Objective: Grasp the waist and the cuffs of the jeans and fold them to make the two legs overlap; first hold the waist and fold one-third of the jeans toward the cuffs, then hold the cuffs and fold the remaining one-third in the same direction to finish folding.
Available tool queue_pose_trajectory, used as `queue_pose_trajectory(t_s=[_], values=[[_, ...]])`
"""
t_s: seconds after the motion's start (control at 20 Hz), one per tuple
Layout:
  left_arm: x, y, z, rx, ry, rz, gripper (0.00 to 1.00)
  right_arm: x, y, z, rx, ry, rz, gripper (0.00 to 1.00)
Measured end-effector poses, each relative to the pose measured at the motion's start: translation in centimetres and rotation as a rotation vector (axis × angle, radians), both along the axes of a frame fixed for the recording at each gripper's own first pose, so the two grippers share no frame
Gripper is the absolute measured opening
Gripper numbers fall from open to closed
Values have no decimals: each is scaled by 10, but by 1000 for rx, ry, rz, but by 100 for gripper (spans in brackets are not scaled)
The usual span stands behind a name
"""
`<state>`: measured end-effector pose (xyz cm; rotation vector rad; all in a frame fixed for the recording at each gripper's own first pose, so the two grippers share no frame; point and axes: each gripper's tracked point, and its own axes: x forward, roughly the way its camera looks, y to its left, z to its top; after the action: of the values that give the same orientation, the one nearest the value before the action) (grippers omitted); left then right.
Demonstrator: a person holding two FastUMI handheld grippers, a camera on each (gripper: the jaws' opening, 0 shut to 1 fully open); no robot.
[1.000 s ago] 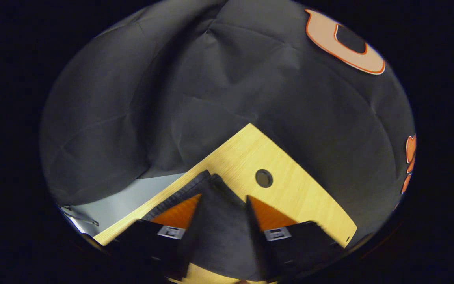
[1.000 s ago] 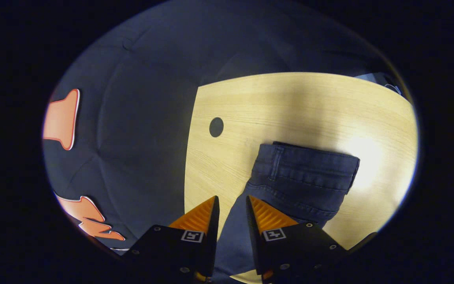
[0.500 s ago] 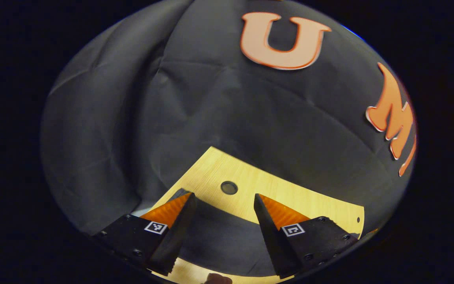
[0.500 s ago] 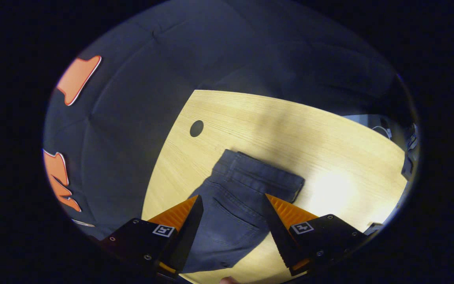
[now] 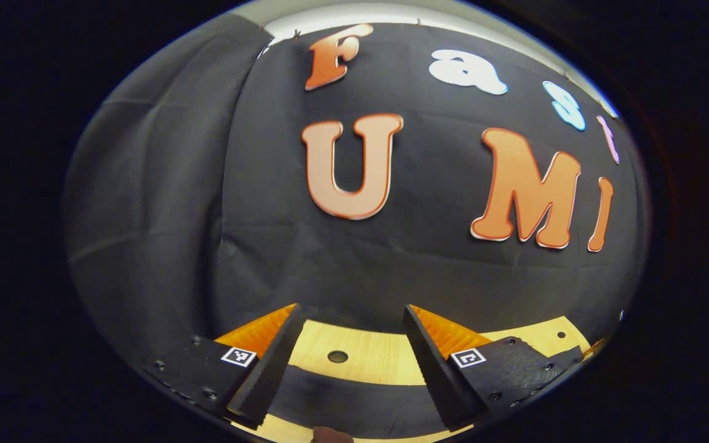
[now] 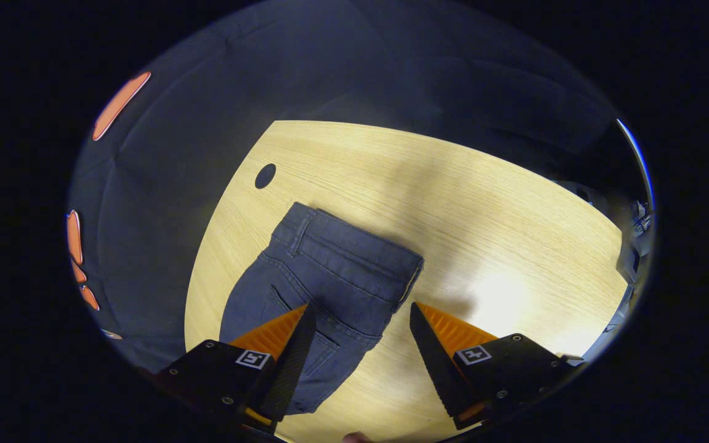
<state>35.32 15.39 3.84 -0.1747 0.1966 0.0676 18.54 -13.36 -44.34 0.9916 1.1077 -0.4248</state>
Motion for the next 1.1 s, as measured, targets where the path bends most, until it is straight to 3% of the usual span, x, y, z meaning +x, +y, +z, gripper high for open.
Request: queue_pose_trajectory(t_s=[0.3,0.7,0.85,1.0,1.05,1.1], values=[[-62,-46,57,120,-158,-26,98,5,15,-13,-59,-4,61,95],[-110,-98,61,100,-151,-84,96,8,14,-19,-113,-33,69,96],[-120,-120,52,69,-120,-110,97,4,10,-21,-184,-48,79,94],[-125,-146,31,77,-63,-148,97,18,23,-27,-201,-116,88,40],[-128,-156,30,87,-54,-160,97,15,21,-16,-211,-116,57,35],[-131,-161,31,99,-51,-167,97,26,25,-27,-224,-132,81,27]])
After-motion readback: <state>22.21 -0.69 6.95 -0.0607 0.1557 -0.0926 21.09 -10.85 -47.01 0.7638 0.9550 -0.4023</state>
